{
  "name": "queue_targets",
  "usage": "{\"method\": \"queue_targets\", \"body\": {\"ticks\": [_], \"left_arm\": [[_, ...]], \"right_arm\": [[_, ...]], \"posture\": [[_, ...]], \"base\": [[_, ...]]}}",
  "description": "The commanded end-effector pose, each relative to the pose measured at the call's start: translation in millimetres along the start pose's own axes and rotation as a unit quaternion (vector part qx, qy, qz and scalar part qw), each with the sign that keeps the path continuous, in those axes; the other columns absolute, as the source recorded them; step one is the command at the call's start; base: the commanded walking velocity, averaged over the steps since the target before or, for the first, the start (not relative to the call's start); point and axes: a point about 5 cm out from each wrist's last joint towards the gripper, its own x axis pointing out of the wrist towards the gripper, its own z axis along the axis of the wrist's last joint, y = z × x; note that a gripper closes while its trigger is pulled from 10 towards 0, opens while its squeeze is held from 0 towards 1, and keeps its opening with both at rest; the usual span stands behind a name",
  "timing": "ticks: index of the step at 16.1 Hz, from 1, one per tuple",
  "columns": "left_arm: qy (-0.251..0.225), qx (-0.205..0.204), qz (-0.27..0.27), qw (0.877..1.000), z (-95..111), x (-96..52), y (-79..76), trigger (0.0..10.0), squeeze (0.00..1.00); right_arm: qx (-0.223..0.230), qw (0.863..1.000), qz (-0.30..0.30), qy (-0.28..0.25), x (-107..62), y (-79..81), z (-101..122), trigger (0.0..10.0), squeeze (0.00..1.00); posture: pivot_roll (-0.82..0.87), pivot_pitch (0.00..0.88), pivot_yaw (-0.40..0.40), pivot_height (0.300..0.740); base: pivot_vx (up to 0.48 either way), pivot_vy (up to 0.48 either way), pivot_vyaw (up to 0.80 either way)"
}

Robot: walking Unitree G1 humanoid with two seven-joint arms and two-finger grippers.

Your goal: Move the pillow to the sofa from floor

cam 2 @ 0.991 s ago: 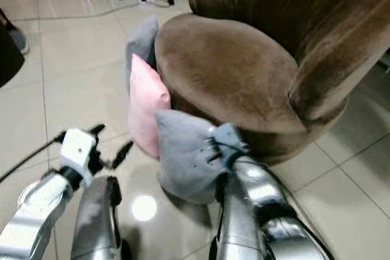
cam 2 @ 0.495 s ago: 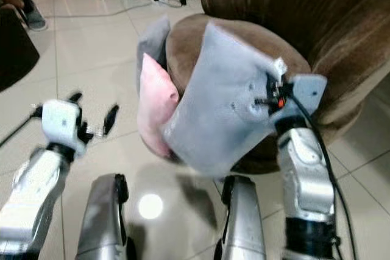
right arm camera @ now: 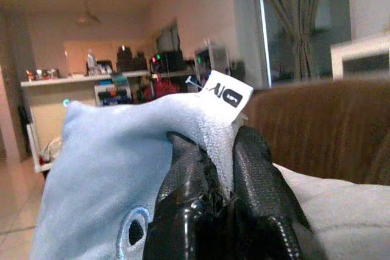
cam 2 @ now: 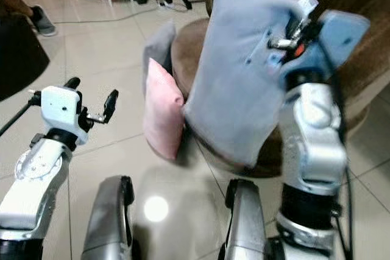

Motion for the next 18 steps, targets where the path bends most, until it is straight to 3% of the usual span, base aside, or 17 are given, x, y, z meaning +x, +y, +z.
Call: {"method": "queue_targets", "body": {"ticks": [1,4,6,10,12,18], "left_arm": [[-0.011,0.009,-0.005,1.0,8,-0.2,2.8,10.0,0.0],[-0.017,0.017,0.008,1.0,14,0.8,15.6,10.0,0.0],[-0.015,0.019,0.009,1.0,13,1.0,18.7,10.0,0.0],[0.007,0.023,0.011,1.0,3,-7.8,14.8,10.0,0.0],[0.031,0.025,0.006,0.999,-9,-12.0,13.5,10.0,0.0],[0.046,0.015,0.01,0.999,-17,-11.4,7.7,10.0,0.0]], "right_arm": [[-0.011,1.0,-0.005,-0.019,-1.1,-2.8,11,10.0,0.0],[-0.018,0.999,-0.013,-0.025,5.9,-13.0,21,10.0,0.0],[-0.033,0.999,-0.008,-0.004,4.1,-13.6,13,10.0,0.0],[-0.022,0.99,0.016,0.135,-38.5,10.7,-59,10.0,0.0],[-0.045,0.973,0.022,0.224,-61.7,13.3,-93,10.0,0.0],[-0.027,0.972,0.008,0.232,-71.2,12.4,-97,10.0,0.0]], "posture": [[-0.05,0.0,0.026,0.525],[-0.07,0.0,0.024,0.545],[-0.07,0.0,0.019,0.56],[-0.06,0.0,0.012,0.595],[-0.07,0.0,0.019,0.62],[-0.08,0.0,0.034,0.675]], "base": [[0.0,0.0,0.0],[0.0,0.0,0.0],[0.0,0.0,0.0],[0.0,0.0,0.0],[0.0,0.0,0.0],[0.0,0.0,0.0]]}}
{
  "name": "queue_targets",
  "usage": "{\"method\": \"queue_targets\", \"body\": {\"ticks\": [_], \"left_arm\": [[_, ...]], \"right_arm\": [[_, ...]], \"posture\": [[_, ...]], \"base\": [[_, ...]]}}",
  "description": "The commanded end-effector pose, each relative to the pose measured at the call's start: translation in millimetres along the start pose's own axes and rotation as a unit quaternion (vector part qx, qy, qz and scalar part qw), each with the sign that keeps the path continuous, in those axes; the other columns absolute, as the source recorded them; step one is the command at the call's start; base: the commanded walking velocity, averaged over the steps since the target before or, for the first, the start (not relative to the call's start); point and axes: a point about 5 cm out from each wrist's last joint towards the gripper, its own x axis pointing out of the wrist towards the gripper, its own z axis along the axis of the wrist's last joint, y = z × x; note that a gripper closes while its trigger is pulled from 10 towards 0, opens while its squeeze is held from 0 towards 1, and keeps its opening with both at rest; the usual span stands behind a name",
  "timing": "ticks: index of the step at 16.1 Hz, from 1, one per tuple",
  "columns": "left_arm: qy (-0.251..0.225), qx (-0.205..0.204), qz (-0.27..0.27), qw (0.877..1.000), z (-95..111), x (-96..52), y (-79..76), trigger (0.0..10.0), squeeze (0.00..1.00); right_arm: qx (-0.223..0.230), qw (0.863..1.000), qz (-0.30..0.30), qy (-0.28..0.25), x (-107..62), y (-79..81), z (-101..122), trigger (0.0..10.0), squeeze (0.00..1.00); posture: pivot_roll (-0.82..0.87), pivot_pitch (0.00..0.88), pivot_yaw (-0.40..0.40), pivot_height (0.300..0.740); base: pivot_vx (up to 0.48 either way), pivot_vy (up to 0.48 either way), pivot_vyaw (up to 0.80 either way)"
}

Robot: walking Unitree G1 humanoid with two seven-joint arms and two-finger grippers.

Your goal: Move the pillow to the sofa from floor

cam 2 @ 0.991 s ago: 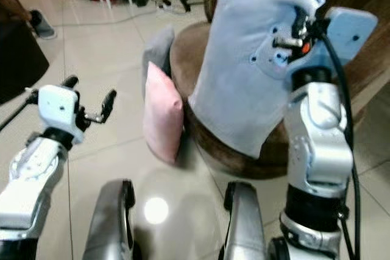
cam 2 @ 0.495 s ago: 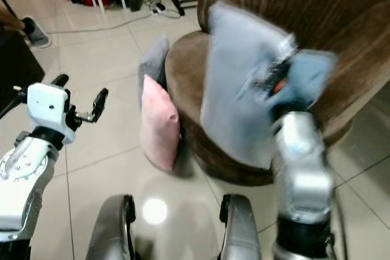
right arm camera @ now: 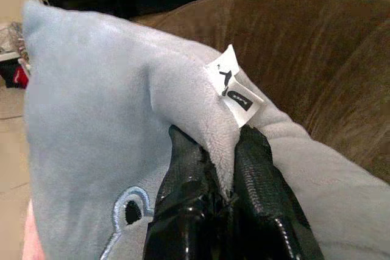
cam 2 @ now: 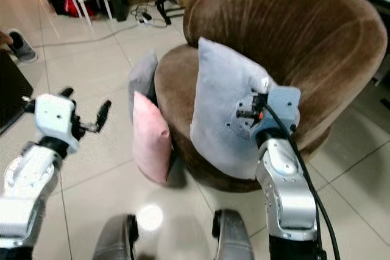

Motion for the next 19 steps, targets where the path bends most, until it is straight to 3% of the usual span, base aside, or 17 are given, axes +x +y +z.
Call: {"method": "queue_targets", "body": {"ticks": [1,6,12,19], "left_arm": [[0.005,0.008,0.008,1.0,-2,-1.1,0.3,10.0,0.0],[0.009,0.012,0.009,1.0,-5,-4.7,0.3,10.0,0.0],[0.011,0.009,0.009,1.0,-6,-3.4,-2.6,10.0,0.0],[-0.025,-0.004,0.006,1.0,5,-1.1,1.0,10.0,0.0]], "right_arm": [[0.006,1.0,-0.005,0.01,-0.7,-0.2,-6,10.0,0.0],[0.031,0.999,-0.01,0.024,-4.5,0.8,-15,10.0,0.0],[0.008,1.0,-0.01,0.013,-3.3,1.2,-12,10.0,0.0],[0.035,0.997,0.056,-0.036,-4.3,21.6,3,10.0,0.0]], "posture": [[-0.07,0.0,0.031,0.685],[-0.06,0.0,0.027,0.74],[-0.06,0.0,0.032,0.74],[-0.06,0.0,0.033,0.74]], "base": [[0.0,0.0,0.0],[0.0,0.0,0.0],[0.0,0.0,0.0],[0.236,0.0,0.0]]}}
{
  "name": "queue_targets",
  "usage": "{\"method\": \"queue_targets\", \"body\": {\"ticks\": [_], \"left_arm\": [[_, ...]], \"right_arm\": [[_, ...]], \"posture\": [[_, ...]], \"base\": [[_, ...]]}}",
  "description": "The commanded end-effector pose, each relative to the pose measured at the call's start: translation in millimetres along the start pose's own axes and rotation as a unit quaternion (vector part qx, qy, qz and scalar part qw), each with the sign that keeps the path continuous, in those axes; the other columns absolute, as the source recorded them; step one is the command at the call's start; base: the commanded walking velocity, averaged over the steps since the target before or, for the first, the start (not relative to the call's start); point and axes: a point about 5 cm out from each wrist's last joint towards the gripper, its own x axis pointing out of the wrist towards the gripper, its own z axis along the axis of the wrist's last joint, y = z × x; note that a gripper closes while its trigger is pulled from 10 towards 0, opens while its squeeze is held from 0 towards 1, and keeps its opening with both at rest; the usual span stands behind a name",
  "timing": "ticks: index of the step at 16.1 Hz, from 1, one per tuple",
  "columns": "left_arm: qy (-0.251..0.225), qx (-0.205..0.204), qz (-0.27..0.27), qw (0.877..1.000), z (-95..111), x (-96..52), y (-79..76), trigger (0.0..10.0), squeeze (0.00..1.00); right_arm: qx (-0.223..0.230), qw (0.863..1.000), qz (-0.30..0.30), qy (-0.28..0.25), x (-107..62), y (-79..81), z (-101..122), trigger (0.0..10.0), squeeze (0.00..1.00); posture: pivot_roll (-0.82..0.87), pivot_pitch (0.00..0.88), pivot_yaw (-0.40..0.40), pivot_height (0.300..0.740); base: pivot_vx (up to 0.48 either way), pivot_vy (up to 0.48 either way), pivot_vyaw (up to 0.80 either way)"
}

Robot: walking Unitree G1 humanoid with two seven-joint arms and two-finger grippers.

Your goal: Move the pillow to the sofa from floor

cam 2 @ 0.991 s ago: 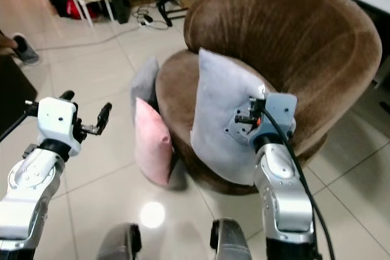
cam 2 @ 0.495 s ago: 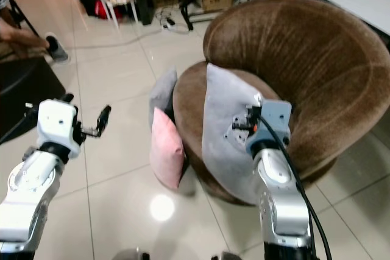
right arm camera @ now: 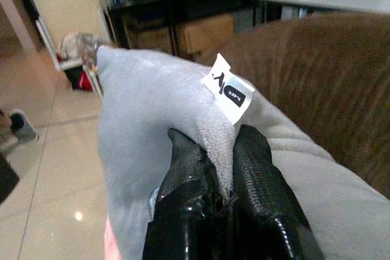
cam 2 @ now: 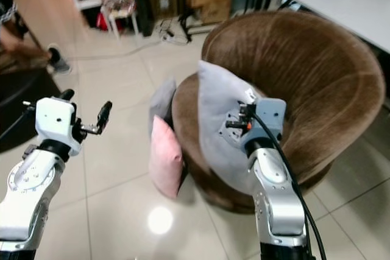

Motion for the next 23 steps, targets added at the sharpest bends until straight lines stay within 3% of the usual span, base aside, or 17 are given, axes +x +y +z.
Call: {"method": "queue_targets", "body": {"ticks": [1,6,14,23], "left_arm": [[-0.007,0.003,0.002,1.0,3.0,1.2,2.1,10.0,0.0],[-0.007,0.001,0.004,1.0,2.3,0.6,2.5,10.0,0.0],[-0.004,0.004,0.003,1.0,0.4,0.6,3.2,10.0,0.0],[-0.001,0.007,-0.002,1.0,-0.8,-1.2,1.6,10.0,0.0]], "right_arm": [[0.009,0.999,0.02,-0.047,1.5,7.3,17.8,10.0,0.0],[0.011,0.999,0.021,-0.041,3.1,7.1,16.9,10.0,0.0],[0.007,0.999,0.009,-0.035,5.9,2.8,15.8,10.0,0.0],[-0.006,0.999,0.018,-0.045,5.2,3.4,21.1,10.0,0.0]], "posture": [[-0.05,0.0,0.028,0.74],[-0.05,0.0,0.023,0.74],[-0.05,0.0,0.026,0.74],[-0.05,0.0,0.024,0.74]], "base": [[0.36,0.0,0.0],[0.356,0.0,0.0],[0.35,0.0,-0.71],[0.331,0.0,0.0]]}}
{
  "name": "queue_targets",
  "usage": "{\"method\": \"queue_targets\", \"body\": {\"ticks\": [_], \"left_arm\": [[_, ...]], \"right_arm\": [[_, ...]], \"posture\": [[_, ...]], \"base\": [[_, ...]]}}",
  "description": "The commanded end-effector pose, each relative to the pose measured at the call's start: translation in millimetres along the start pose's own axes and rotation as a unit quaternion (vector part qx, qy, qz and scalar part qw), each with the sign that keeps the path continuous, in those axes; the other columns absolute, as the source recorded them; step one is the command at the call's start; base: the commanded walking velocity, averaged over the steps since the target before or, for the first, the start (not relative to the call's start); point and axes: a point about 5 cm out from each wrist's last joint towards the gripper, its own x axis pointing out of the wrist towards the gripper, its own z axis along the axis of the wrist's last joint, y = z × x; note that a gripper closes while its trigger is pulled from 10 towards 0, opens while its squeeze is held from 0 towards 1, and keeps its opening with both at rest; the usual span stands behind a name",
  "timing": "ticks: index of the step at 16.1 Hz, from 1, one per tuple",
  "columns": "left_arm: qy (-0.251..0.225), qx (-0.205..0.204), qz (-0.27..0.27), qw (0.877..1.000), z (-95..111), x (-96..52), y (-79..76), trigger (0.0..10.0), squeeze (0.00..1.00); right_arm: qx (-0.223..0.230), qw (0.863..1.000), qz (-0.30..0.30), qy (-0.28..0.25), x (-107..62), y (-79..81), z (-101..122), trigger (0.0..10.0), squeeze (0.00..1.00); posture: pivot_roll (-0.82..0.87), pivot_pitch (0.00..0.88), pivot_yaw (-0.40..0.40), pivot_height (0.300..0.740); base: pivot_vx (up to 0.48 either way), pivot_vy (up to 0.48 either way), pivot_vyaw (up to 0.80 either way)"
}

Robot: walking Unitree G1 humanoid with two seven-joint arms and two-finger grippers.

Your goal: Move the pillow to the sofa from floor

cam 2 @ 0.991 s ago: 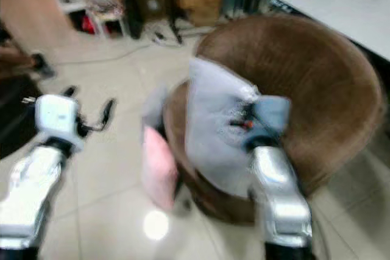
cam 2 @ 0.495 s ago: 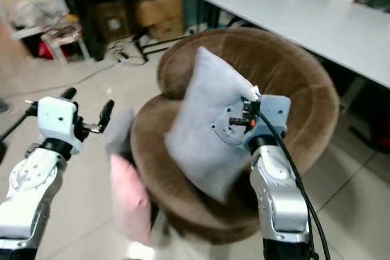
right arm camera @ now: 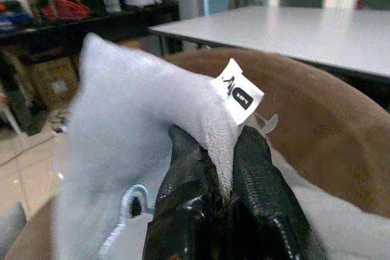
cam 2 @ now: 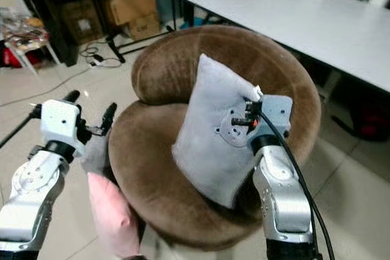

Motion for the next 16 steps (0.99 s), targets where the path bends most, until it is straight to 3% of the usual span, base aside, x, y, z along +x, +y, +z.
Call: {"method": "queue_targets", "body": {"ticks": [1,5,8,10,13,14,16], "left_arm": [[0.006,0.009,0.009,1.0,-1,-1.9,7.4,10.0,0.0],[0.027,0.027,-0.023,0.999,-8,-7.3,2.9,10.0,0.0],[0.051,0.049,-0.058,0.996,-16,-12.9,7.4,10.0,0.0],[0.057,0.056,-0.069,0.994,-17,-14.6,9.4,10.0,0.0],[0.079,0.071,-0.121,0.987,-24,-26.8,8.7,10.0,0.0],[0.083,0.073,-0.133,0.985,-24,-31.3,7.4,10.0,0.0],[0.084,0.07,-0.14,0.984,-22,-34.4,5.3,10.0,0.0]], "right_arm": [[0.009,0.998,0.037,-0.046,1.4,14.1,20,10.0,0.0],[0.021,0.993,0.109,-0.04,2.7,31.4,29,10.0,0.0],[0.016,0.982,0.187,-0.008,19.5,66.4,37,10.0,0.0],[0.02,0.979,0.201,0.001,26.8,77.4,40,10.0,0.0],[0.065,0.967,0.243,0.042,45.2,115.8,47,10.0,0.0],[0.104,0.961,0.25,0.057,52.4,130.3,50,10.0,0.0],[0.132,0.96,0.24,0.067,61.1,139.5,51,10.0,0.0]], "posture": [[-0.05,0.0,0.023,0.74],[-0.05,0.0,0.021,0.74],[-0.05,0.0,0.027,0.74],[-0.05,0.0,0.025,0.74],[-0.03,0.0,0.012,0.74],[-0.02,0.0,0.006,0.74],[-0.02,0.0,0.003,0.74]], "base": [[0.304,0.0,0.0],[0.066,0.0,0.0],[0.0,0.0,0.0],[0.0,0.0,0.0],[0.0,0.0,0.0],[0.0,0.0,0.0],[0.0,0.0,0.0]]}}
